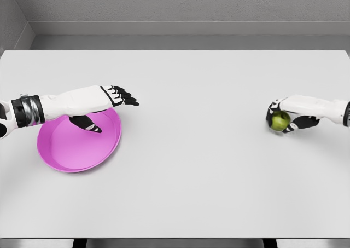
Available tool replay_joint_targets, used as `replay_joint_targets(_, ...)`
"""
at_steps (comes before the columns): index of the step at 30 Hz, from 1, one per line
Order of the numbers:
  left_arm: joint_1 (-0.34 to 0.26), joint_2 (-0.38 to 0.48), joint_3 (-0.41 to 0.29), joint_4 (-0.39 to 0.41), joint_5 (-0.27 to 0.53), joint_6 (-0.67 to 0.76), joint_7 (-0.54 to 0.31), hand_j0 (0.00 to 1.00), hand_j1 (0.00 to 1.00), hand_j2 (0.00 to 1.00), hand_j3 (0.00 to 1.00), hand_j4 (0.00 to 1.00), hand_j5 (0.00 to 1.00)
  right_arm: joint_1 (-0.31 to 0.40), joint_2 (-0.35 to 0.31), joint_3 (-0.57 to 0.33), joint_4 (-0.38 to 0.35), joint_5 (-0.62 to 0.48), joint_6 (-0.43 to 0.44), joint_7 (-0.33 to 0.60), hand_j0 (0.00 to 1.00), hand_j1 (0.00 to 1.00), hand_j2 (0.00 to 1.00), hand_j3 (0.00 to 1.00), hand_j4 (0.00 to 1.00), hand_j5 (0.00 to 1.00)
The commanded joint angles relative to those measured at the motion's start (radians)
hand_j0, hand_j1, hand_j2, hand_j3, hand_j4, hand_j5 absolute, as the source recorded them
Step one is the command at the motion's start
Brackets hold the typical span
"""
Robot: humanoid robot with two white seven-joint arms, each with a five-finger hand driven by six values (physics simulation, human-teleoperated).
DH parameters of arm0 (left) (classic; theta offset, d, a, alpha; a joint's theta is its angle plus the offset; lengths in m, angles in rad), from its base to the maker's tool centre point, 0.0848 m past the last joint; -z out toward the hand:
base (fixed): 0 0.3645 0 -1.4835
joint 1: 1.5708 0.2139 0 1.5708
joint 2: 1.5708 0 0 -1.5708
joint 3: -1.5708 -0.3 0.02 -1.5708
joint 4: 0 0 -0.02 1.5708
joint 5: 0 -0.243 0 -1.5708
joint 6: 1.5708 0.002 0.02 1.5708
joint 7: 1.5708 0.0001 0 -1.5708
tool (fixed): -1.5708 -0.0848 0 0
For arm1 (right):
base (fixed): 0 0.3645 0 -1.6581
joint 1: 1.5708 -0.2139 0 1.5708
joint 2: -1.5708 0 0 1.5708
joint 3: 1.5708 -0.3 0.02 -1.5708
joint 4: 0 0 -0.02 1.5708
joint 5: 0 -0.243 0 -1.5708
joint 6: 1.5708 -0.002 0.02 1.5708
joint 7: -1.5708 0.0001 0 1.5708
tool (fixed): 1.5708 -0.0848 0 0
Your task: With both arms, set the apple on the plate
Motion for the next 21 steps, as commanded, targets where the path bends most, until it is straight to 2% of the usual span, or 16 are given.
replay_joint_targets(1, 0.0, 0.001, 0.0, 0.0, 0.007, 0.002, 0.0, 1.0, 1.0, 1.0, 1.0, 1.0, 1.0, -0.005, 0.024, 0.001, -0.006, -0.007, 0.002, -0.001, 0.23, 0.23, 0.23, 0.23, 0.23, 0.23)
replay_joint_targets(3, 0.0, 0.001, 0.0, 0.0, 0.007, 0.002, 0.0, 1.0, 1.0, 1.0, 1.0, 1.0, 1.0, -0.06, 0.081, 0.026, -0.01, -0.006, 0.002, -0.001, 0.16, 0.16, 0.16, 0.16, 0.16, 0.16)
replay_joint_targets(6, 0.0, 0.001, 0.0, 0.0, 0.007, 0.002, 0.0, 1.0, 1.0, 1.0, 1.0, 1.0, 1.0, -0.164, 0.182, 0.153, -0.01, -0.007, 0.002, -0.001, 0.12, 0.12, 0.12, 0.12, 0.12, 0.12)
replay_joint_targets(7, 0.0, 0.001, 0.0, 0.0, 0.007, 0.002, 0.0, 1.0, 1.0, 1.0, 1.0, 1.0, 1.0, -0.187, 0.211, 0.17, -0.014, -0.007, 0.002, -0.001, 0.12, 0.12, 0.12, 0.12, 0.12, 0.12)
replay_joint_targets(11, 0.0, 0.001, 0.0, 0.0, 0.007, 0.002, 0.0, 1.0, 1.0, 1.0, 1.0, 1.0, 1.0, -0.218, 0.3, 0.242, -0.034, -0.007, 0.002, -0.001, 0.12, 0.12, 0.12, 0.12, 0.12, 0.12)
replay_joint_targets(14, 0.0, 0.001, 0.0, 0.0, 0.007, 0.002, 0.0, 1.0, 1.0, 1.0, 1.0, 1.0, 1.0, -0.226, 0.334, 0.242, -0.034, -0.007, 0.002, -0.001, 0.12, 0.12, 0.12, 0.12, 0.12, 0.12)
replay_joint_targets(15, 0.0, 0.001, 0.002, 0.0, 0.007, 0.002, 0.0, 1.0, 1.0, 1.0, 1.0, 1.0, 1.0, -0.232, 0.34, 0.238, -0.034, -0.007, 0.002, -0.001, 0.16, 0.16, 0.16, 0.16, 0.16, 0.16)
replay_joint_targets(16, 0.0, 0.001, 0.0, 0.0, 0.007, 0.002, 0.0, 1.0, 1.0, 1.0, 1.0, 1.0, 1.0, -0.235, 0.342, 0.238, -0.034, -0.007, 0.002, -0.001, 0.31, 0.31, 0.31, 0.31, 0.31, 0.31)
replay_joint_targets(17, 0.0, 0.001, 0.0, 0.0, 0.007, 0.002, 0.0, 1.0, 1.0, 1.0, 1.0, 1.0, 1.0, -0.235, 0.342, 0.233, -0.034, -0.007, 0.002, -0.001, 0.41, 0.41, 0.41, 0.41, 0.41, 0.41)
replay_joint_targets(18, 0.0, 0.001, 0.0, 0.0, 0.007, 0.002, 0.0, 1.0, 1.0, 1.0, 1.0, 1.0, 1.0, -0.236, 0.342, 0.23, -0.034, -0.007, 0.002, -0.001, 0.67, 0.67, 0.67, 0.67, 0.67, 0.67)
replay_joint_targets(20, 0.0, 0.001, 0.0, 0.0, 0.007, 0.002, 0.0, 1.0, 1.0, 1.0, 1.0, 1.0, 1.0, -0.232, 0.342, 0.205, -0.034, -0.009, 0.002, -0.001, 1.0, 1.0, 1.0, 1.0, 1.0, 1.0)
replay_joint_targets(21, 0.0, 0.001, 0.0, 0.0, 0.007, 0.002, 0.0, 1.0, 1.0, 1.0, 1.0, 1.0, 1.0, -0.232, 0.34, 0.198, -0.034, -0.009, 0.002, -0.001, 1.0, 1.0, 1.0, 1.0, 1.0, 1.0)
